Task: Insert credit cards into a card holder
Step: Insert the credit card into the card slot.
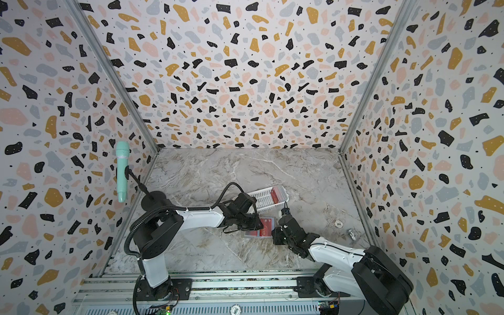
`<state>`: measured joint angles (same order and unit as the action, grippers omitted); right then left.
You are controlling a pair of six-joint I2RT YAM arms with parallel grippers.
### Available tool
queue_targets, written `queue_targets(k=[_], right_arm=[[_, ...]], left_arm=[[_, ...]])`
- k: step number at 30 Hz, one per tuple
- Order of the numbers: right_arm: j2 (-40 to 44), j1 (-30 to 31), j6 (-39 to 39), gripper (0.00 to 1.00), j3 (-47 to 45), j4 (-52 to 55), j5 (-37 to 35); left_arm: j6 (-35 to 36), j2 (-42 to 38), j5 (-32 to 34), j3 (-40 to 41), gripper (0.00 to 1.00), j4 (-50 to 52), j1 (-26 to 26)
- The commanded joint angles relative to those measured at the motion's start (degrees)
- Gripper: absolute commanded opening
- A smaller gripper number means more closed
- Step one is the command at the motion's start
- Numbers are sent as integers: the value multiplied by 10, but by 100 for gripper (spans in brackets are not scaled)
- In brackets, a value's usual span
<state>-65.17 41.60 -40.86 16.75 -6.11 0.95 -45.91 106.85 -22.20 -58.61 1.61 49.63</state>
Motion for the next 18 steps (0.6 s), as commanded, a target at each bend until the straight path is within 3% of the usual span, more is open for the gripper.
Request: queue_targets(k=[1, 12, 18], right_arm=[[19, 3, -3, 30, -9, 43, -9], [107, 3, 9, 30, -19, 42, 9], [88, 3, 8, 29, -20, 14, 34]], left_arm=[[3, 3, 1, 7, 21, 7, 4], [5, 13, 20, 16, 8, 13, 4], [6, 12, 22, 17, 7, 13, 4]])
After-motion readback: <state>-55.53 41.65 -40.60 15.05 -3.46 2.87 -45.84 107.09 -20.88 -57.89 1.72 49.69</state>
